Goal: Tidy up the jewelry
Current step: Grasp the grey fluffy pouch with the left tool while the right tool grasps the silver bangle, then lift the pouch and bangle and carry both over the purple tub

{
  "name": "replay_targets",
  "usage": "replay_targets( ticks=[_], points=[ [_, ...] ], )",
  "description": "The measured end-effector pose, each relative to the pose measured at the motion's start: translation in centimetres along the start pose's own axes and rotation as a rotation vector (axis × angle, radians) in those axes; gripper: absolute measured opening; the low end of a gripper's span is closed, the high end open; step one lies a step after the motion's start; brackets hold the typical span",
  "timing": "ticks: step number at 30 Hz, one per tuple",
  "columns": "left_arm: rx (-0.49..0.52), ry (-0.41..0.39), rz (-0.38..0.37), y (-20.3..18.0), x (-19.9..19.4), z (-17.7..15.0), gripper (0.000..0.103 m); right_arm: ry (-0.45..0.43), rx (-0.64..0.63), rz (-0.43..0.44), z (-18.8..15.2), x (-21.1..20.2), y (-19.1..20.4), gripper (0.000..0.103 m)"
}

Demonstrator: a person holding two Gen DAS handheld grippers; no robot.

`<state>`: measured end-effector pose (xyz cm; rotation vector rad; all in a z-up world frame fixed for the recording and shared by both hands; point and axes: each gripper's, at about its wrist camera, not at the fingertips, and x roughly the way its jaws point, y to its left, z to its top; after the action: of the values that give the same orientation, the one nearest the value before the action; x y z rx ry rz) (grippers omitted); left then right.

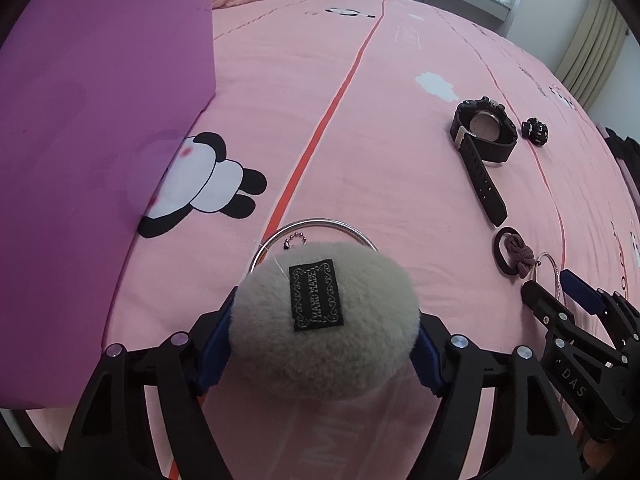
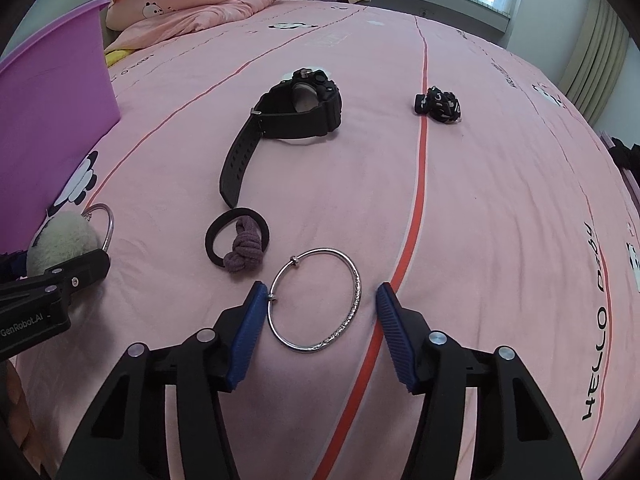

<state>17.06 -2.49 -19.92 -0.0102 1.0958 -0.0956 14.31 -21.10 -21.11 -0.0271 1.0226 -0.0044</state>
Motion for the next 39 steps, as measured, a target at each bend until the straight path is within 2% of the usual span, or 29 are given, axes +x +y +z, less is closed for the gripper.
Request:
replay_targets(
  ticks=[1,15,23,29,39],
  points=[
    [0.001,0.0,-0.002,0.0,-0.1,0.0,0.069,0.0,-0.001,0.001,0.0,-0.1,0.0,0.046],
    [0.012,-0.014,-0.022,0.1,-2.1,-0.8,0.067,0.004,0.046,0.022,-1.0,-2.0,-0.8,0.045],
    [0.05,-0.04,-0.024,-0.4,-4.2,-2.0,0.067,-0.03,0.071,0.017,-2.2,-5.4,-1.1,0.045],
    [0.096,-0.06,-0.04,-1.4,-6.8,-3.9,0.067,-0.069,0.091,0.033,-3.2,-9.0,-1.4,0.045],
    [0.143,-0.156,-0.108,-3.1,-14.1,-5.9,0.067,-0.138,0.111,0.036,-5.1,-15.1,-2.0,0.045]
  ],
)
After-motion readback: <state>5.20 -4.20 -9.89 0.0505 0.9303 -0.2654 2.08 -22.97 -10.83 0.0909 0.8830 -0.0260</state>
